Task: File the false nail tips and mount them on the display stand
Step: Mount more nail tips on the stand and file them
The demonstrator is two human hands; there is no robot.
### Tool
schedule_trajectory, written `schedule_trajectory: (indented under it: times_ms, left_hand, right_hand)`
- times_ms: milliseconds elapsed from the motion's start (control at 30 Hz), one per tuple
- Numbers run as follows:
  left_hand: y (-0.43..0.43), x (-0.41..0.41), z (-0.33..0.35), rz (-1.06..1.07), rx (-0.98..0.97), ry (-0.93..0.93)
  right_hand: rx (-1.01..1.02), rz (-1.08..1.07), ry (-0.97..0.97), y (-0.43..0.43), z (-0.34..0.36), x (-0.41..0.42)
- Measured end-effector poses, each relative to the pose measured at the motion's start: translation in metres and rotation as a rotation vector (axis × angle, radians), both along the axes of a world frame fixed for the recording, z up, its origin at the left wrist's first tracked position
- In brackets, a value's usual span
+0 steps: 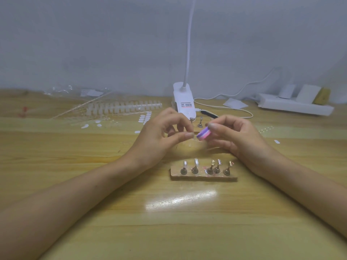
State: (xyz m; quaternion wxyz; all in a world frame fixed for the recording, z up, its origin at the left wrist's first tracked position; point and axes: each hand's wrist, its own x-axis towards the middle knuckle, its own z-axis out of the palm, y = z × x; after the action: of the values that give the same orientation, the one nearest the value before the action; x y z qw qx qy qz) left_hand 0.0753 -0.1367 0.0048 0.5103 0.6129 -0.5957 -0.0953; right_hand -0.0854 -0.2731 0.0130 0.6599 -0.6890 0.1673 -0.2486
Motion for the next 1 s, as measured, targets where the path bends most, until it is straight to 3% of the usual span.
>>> schedule_trajectory:
  times_ms: [100,233,333,467,567,700,800,900,1000]
  left_hand:
    - [0.0000,-0.0006,-0.0012,-0.013,0.006,-0.017]
    - [0.0003,-0.0011,-0.0008,-0.022,0.009,-0.013]
    - [0.0003,-0.0017,0.0000,-0.023,0.002,-0.028]
    - [-0.0001,-0.0016,-0.0002,-0.024,0.009,-0.023]
    - [0.0001,-0.0015,0.0003,-0.015,0.000,-0.040]
    - [0.0001,-0.0015,0.0000,-0.024,0.003,-0.038]
    - [0.0000,-0.0012,0.0004,-0.017,-0.011,-0.043]
    - [0.0007,-0.0021,0.0005,-0.035,0.001,-0.025]
    - [0.0005,-0.0024,0.0006,-0.026,-0.015,-0.034]
  right_hand:
    - [-0.098,0.103,0.097,0.0042,0.0009,-0.0003]
    - [-0.006,-0.015,0.019,0.0007,0.0018,0.0010]
    - [-0.111,0.107,0.105,0.0040,0.0012,0.0007]
    - [-0.032,-0.001,0.026,-0.0003,-0.0002,0.0004]
    - [-0.120,0.116,0.124,0.0028,0.0002,0.0003]
    - [-0.031,0.010,0.038,-0.0003,0.0007,0.0006]
    - [-0.106,0.113,0.113,0.0028,0.0015,0.0003]
    - [-0.034,0.001,0.014,-0.0008,-0.0004,0.0009]
    - [-0.089,0.076,0.088,0.0002,-0.0002,0.0010]
